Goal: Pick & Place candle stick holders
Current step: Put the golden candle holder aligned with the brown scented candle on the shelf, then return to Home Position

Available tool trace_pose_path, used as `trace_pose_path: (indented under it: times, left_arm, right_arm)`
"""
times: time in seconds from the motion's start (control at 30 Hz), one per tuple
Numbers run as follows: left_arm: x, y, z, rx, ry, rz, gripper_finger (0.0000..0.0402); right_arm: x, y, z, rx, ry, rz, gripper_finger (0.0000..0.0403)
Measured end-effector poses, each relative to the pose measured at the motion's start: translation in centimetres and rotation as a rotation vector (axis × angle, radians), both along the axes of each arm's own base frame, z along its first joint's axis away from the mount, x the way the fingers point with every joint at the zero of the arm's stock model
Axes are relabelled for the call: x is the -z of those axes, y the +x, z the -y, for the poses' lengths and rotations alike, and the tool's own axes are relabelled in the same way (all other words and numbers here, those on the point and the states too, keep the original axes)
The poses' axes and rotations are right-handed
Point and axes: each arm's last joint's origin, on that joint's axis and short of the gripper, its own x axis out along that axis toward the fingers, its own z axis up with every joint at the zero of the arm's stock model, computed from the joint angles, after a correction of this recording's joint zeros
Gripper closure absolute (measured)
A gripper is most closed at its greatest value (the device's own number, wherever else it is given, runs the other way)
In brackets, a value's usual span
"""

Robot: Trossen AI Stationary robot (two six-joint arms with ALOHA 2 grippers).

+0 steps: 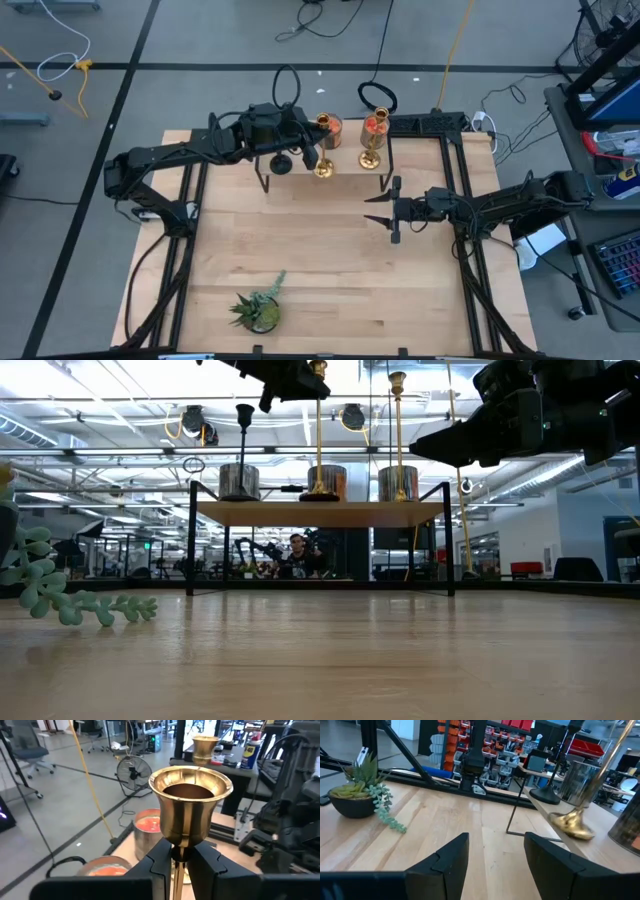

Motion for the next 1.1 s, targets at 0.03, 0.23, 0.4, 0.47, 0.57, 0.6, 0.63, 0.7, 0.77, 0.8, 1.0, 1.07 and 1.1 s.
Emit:
trace_pose_path:
  times: [0.03, 0.23, 0.4, 0.47, 0.57, 0.6, 0.63, 0.7, 0.77, 0.8, 1.0, 1.07, 1.1]
  left_arm:
    - [0.1, 0.1, -0.1, 0.0, 0.007, -0.01, 0.0353]
    - [0.5, -0.1, -0.6, -0.012, 0.005, -0.045, 0.0325]
    - [0.6, -0.1, -0.6, -0.011, 0.014, -0.053, 0.0304]
    - [0.6, -0.1, -0.6, -0.011, 0.014, -0.054, 0.0294]
    - [0.6, -0.1, -0.6, -0.011, 0.016, -0.055, 0.0279]
    - [0.6, -0.1, -0.6, -0.01, 0.023, -0.058, 0.0273]
    - [0.6, -0.1, -0.6, -0.008, 0.031, -0.063, 0.0267]
    - [0.7, -0.1, -0.6, -0.005, 0.037, -0.075, 0.0255]
    - [0.8, -0.1, -0.6, -0.003, 0.041, -0.088, 0.0244]
    - [0.9, -0.1, -0.6, -0.003, 0.039, -0.094, 0.0238]
    - [1.4, -0.2, -0.3, 0.005, 0.024, -0.149, 0.0221]
    - [1.2, -0.4, -0.2, 0.007, 0.028, -0.154, 0.022]
    - [1.1, -0.6, -0.2, 0.008, 0.029, -0.152, 0.022]
  right_arm:
    - [0.0, 0.0, 0.0, 0.002, 0.0, -0.001, 0.0216]
    - [0.0, 0.0, 0.0, 0.002, 0.005, -0.004, 0.0216]
    - [0.1, 0.0, 0.0, 0.002, 0.006, -0.012, 0.0216]
    - [0.1, 0.0, 0.0, 0.002, 0.006, -0.012, 0.0216]
    - [0.2, 0.0, 0.0, 0.002, 0.006, -0.016, 0.0216]
    - [0.2, 0.0, 0.0, 0.002, 0.006, -0.017, 0.0216]
    - [0.2, 0.0, 0.0, 0.002, 0.006, -0.018, 0.0216]
    - [0.2, 0.0, 0.0, 0.002, 0.006, -0.019, 0.0216]
    - [0.2, 0.0, 0.0, 0.002, 0.006, -0.02, 0.0216]
    - [0.2, 0.0, 0.0, 0.002, 0.006, -0.02, 0.0216]
    - [0.2, 0.0, 0.0, 0.002, 0.006, -0.024, 0.0216]
    - [0.3, 0.0, 0.0, 0.002, 0.006, -0.025, 0.0216]
    - [0.3, 0.0, 0.0, 0.002, 0.006, -0.025, 0.0216]
